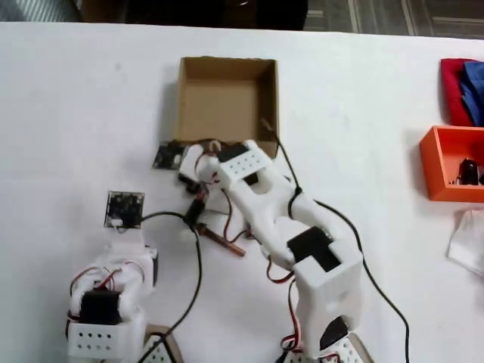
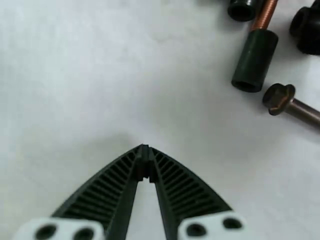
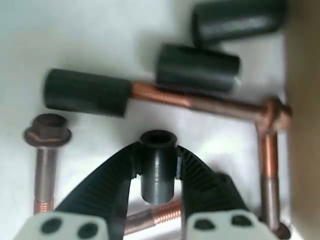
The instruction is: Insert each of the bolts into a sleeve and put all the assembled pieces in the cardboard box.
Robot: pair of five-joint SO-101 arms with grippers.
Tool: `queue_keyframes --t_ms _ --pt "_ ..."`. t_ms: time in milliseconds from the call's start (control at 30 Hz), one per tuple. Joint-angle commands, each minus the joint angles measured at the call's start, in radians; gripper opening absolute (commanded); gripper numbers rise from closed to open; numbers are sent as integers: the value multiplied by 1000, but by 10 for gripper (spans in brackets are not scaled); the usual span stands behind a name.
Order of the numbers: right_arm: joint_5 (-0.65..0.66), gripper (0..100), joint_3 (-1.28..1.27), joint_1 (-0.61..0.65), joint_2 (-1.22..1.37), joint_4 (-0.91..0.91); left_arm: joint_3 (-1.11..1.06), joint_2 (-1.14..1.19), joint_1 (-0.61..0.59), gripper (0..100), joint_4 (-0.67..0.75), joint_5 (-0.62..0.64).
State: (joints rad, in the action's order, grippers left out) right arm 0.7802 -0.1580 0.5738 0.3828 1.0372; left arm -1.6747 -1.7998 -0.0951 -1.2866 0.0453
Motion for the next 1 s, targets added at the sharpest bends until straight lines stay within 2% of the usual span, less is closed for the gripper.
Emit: queue_keyframes --t_ms 0,233,600,967 --pt "-58 20 11 -68 -139 24 -21 0 -6 28 15 3" --pt "-68 20 -66 -45 -433 104 -21 0 -6 28 15 3" --pt "-138 20 -278 -77 -822 99 -21 0 -6 28 15 3" --pt "-261 20 -368 -282 -1063 56 -21 0 -6 28 15 3"
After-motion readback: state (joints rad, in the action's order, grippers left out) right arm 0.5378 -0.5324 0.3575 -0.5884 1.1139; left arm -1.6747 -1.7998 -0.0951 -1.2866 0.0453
